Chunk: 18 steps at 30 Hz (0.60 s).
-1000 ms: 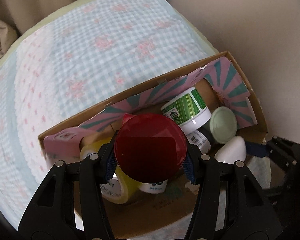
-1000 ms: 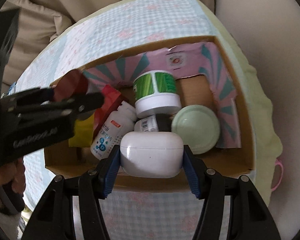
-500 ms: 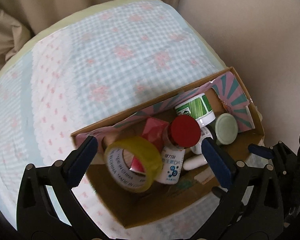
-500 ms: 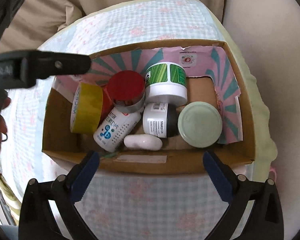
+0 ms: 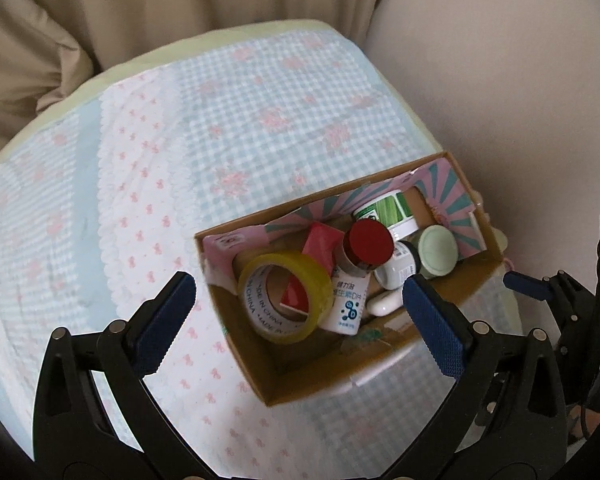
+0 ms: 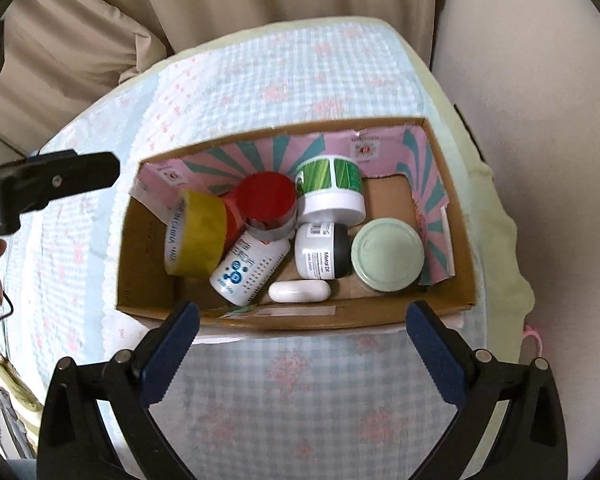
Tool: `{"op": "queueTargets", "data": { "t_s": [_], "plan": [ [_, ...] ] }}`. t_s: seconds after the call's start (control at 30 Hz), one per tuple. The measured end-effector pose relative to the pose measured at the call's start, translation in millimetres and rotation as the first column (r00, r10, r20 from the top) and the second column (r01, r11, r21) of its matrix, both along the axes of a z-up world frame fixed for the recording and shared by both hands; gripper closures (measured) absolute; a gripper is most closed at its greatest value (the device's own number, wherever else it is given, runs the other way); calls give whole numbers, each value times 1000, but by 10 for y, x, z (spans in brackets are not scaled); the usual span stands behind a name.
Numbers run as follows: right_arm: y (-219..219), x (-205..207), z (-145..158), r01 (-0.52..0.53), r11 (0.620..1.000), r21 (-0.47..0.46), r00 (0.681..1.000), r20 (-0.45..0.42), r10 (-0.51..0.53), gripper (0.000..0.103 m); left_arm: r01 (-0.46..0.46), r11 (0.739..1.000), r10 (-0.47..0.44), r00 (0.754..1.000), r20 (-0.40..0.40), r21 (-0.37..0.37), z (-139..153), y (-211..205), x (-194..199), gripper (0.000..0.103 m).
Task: Organize rigid objects
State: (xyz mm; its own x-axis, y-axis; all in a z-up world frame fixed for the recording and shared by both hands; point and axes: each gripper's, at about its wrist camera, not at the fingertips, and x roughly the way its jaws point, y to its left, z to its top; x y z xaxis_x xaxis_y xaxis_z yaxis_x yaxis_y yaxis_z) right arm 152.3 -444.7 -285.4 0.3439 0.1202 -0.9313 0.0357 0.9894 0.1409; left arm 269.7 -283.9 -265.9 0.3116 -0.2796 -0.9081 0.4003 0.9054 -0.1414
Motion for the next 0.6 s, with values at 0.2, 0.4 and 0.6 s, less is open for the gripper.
{"op": "queueTargets", "data": {
  "t_s": [0.2,0.4,0.6],
  "plan": [
    [198,-82,497,4,1000,-28,998,68,-2,0,-43,998,45,997,67,-35,487,407,-264,0],
    [550,-199,1225,15,999,-42,987,158,-8,0,-121,991,129,980,154,-64,1131,1104,-652,0],
    [1050,-397,2002,10,999,-43,964,267,2,0,-217,971,237,938,253,-105,1787,1842,-1074,0]
  ]
}}
